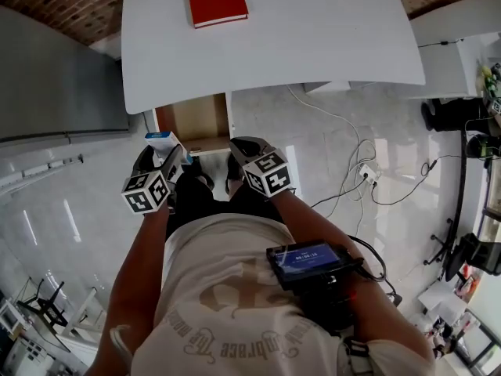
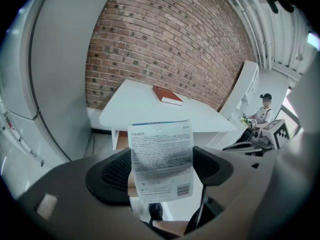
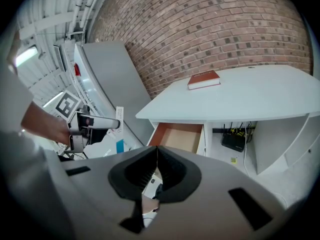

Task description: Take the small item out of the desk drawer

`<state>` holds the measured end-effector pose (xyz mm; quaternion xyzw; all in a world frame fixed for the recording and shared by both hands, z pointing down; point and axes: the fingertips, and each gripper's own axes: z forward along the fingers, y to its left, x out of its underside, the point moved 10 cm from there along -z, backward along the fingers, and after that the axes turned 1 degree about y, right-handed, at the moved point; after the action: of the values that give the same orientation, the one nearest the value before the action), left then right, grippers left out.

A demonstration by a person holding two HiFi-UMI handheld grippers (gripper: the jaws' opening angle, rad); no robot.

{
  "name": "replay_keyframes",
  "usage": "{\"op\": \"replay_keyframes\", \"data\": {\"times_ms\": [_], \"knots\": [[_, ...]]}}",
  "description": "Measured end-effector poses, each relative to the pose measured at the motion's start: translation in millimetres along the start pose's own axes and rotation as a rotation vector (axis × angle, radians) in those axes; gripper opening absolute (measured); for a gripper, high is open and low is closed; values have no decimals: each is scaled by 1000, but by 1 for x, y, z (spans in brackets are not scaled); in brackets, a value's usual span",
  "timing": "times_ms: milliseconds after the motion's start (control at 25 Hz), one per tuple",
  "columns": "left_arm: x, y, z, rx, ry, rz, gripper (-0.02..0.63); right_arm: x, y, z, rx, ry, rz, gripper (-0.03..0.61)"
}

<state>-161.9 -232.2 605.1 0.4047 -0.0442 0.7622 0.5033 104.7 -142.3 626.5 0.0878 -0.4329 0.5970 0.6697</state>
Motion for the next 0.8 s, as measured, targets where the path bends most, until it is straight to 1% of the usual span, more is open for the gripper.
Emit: {"op": "replay_keyframes", "data": {"times_ms": [240, 480, 800], "knots": [[-15, -12, -10, 25, -42, 29, 385, -22, 4, -15, 5, -64, -16, 6], [-23, -16, -21, 48, -67, 46, 385, -44, 13, -20, -29, -109, -59, 6], [-32, -21, -33, 50, -111, 82, 385, -80, 16, -30, -59, -151, -132, 6]]}}
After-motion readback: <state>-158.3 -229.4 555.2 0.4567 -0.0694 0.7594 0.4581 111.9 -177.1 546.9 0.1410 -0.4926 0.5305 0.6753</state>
